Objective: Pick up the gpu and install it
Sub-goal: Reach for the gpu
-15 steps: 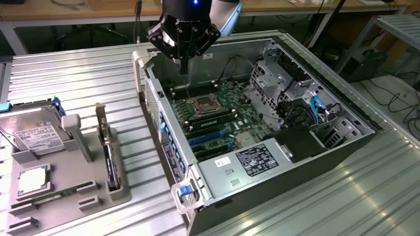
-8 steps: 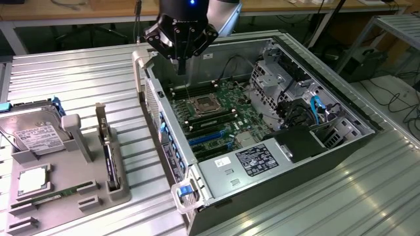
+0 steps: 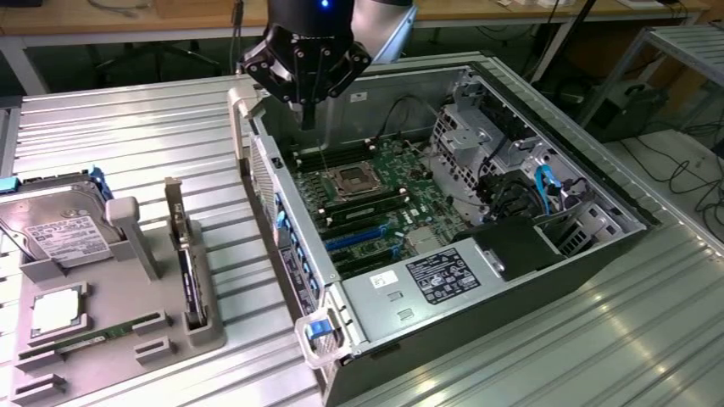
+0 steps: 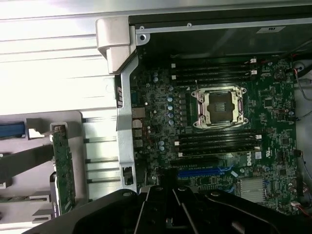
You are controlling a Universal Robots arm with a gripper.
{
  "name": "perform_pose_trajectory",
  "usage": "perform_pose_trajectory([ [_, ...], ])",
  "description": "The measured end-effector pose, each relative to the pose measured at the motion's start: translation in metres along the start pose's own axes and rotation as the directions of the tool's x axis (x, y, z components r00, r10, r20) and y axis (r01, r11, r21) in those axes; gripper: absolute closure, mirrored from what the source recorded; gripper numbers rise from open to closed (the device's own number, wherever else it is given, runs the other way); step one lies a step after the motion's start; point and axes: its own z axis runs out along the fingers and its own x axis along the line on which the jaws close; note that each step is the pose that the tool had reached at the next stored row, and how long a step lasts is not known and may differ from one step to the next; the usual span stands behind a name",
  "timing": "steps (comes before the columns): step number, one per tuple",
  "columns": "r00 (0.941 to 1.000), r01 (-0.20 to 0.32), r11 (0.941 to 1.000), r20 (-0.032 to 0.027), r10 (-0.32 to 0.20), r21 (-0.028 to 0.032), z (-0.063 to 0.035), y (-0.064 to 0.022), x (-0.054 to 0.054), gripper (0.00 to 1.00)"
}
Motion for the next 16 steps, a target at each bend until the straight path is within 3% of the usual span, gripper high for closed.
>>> perform_pose_trajectory([
  [16, 1.0, 0.0, 1.0, -0.0001, 0.0, 0.0001, -0.0006, -0.0044, 0.018, 0.89],
])
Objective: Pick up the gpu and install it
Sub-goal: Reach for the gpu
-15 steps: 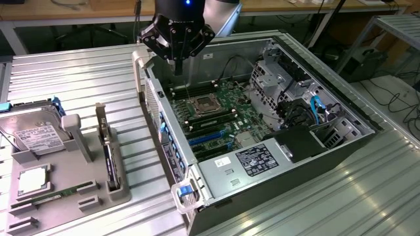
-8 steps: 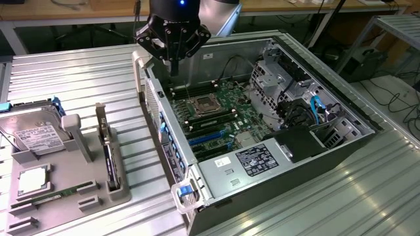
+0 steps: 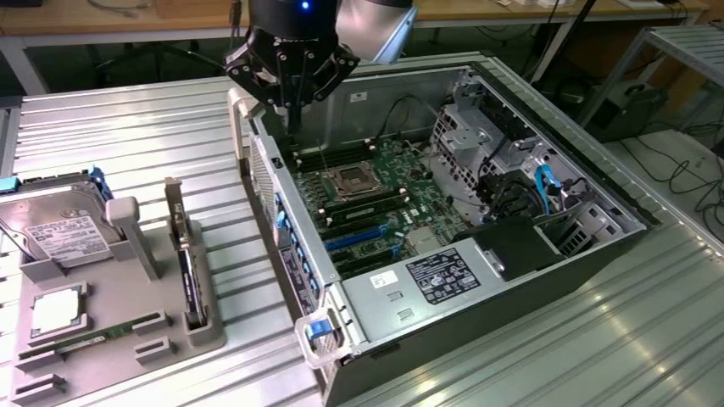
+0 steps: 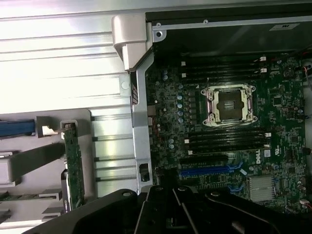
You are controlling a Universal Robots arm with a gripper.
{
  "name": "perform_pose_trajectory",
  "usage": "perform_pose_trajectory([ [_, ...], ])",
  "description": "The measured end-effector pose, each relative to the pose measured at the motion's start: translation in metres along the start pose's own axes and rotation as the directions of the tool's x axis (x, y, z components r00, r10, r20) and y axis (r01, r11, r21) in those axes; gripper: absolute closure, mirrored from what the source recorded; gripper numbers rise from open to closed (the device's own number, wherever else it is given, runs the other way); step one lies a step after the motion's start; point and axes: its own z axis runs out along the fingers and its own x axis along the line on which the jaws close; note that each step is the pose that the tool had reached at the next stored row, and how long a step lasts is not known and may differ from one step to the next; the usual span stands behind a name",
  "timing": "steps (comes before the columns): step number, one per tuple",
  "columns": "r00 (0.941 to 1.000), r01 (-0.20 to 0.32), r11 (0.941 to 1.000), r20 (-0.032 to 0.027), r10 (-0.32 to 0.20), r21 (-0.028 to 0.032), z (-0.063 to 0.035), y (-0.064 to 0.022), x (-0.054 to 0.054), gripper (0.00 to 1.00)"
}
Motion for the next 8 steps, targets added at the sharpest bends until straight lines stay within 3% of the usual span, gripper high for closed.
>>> perform_pose_trajectory([
  [8, 1.0, 0.0, 1.0, 0.0001, 0.0, 0.0, -0.0004, -0.0041, 0.0114, 0.89],
])
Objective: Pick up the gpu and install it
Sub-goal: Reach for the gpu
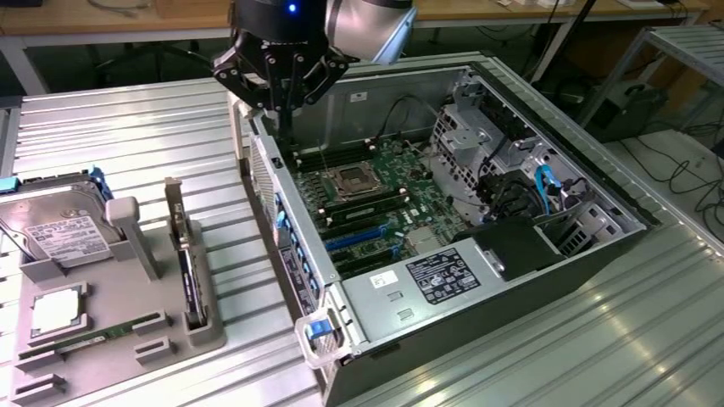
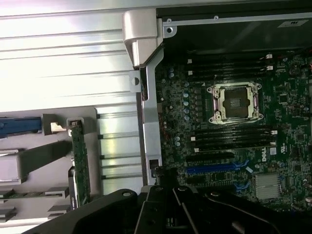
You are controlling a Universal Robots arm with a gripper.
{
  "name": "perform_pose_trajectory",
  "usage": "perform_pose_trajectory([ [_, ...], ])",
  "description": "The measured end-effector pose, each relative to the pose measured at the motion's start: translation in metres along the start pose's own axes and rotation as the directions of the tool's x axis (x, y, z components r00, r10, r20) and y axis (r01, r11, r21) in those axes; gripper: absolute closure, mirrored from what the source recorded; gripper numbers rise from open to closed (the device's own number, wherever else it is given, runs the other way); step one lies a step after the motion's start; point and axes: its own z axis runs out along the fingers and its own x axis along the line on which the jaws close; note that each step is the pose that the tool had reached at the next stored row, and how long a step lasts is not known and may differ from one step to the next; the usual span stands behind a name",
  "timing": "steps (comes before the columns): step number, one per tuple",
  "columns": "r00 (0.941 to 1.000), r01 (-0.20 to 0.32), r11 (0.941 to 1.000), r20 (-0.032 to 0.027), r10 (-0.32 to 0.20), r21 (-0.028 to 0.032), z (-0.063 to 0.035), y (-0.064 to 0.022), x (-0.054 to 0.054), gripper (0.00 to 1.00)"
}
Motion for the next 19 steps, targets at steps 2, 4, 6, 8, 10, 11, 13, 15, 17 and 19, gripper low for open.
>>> perform_pose_trajectory([
  [2, 1.0, 0.0, 1.0, 0.0, 0.0, -0.0001, -0.0001, -0.0008, 0.003, 0.89],
  [4, 1.0, 0.0, 1.0, 0.0, 0.0, 0.0, -0.0002, -0.0016, 0.006, 0.89],
  [6, 1.0, 0.0, 1.0, 0.0, 0.0, 0.0, -0.0003, -0.0022, 0.008, 0.89],
  [8, 1.0, 0.0, 1.0, 0.0, 0.0, 0.0, -0.0004, -0.0028, 0.012, 0.89],
  [10, 1.0, 0.0, 1.0, 0.0, 0.0, 0.0, -0.0005, -0.0034, 0.015, 0.89],
  [11, 1.0, 0.0, 1.0, 0.0, 0.0, 0.0, -0.0005, -0.0037, 0.016, 0.89],
  [13, 1.0, 0.0, 1.0, 0.0, 0.0, 0.0, -0.0007, -0.0043, 0.019, 0.89],
  [15, 1.0, 0.0, 1.0, 0.0, 0.0, -0.0001, -0.0007, -0.0048, 0.022, 0.89],
  [17, 1.0, 0.0, 1.0, 0.0, 0.0, 0.0, -0.0009, -0.0056, 0.026, 0.89],
  [19, 1.0, 0.0, 1.0, 0.0, 0.0, 0.0, -0.001, -0.0063, 0.03, 0.89],
])
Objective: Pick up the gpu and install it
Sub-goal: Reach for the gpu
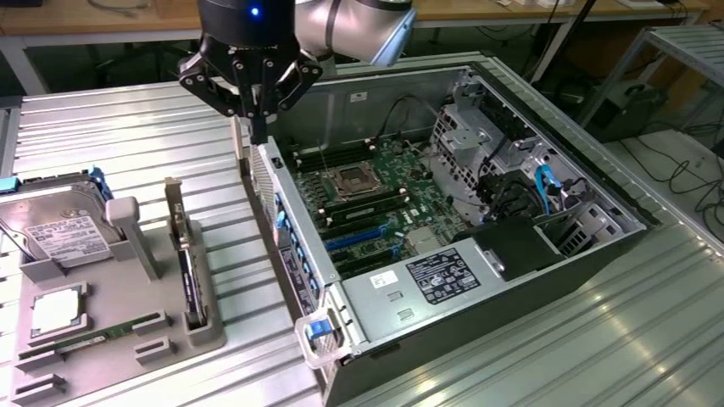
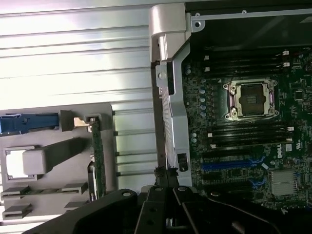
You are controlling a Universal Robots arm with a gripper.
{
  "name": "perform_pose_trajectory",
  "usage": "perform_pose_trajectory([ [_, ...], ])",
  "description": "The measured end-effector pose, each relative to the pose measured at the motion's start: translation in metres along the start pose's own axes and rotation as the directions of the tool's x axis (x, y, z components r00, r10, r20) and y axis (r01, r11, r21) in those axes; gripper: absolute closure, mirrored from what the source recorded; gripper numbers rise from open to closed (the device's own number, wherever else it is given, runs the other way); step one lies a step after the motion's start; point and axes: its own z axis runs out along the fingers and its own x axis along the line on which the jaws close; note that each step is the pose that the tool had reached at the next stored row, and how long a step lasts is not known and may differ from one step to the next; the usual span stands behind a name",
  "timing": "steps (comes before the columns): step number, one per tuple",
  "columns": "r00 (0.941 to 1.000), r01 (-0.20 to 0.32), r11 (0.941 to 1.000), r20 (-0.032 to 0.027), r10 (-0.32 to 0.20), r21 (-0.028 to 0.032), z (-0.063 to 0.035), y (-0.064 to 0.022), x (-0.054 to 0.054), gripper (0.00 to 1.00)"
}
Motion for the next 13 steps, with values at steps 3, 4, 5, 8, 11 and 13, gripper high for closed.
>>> perform_pose_trajectory([
  [3, 1.0, 0.0, 1.0, 0.0, 0.0, 0.0, -0.0002, -0.0015, 0.008, 0.89],
  [4, 1.0, 0.0, 1.0, 0.0, 0.0, 0.0, -0.0003, -0.002, 0.01, 0.89],
  [5, 1.0, 0.0, 1.0, 0.0, 0.0, 0.0, -0.0004, -0.0024, 0.012, 0.89],
  [8, 1.0, 0.0, 1.0, 0.0001, 0.0, -0.0001, -0.0005, -0.0034, 0.016, 0.89],
  [11, 1.0, 0.0, 1.0, 0.0, 0.0, 0.0, -0.0007, -0.0045, 0.021, 0.89],
  [13, 1.0, 0.0, 1.0, 0.0, 0.0, 0.0, -0.0008, -0.0052, 0.024, 0.89],
])
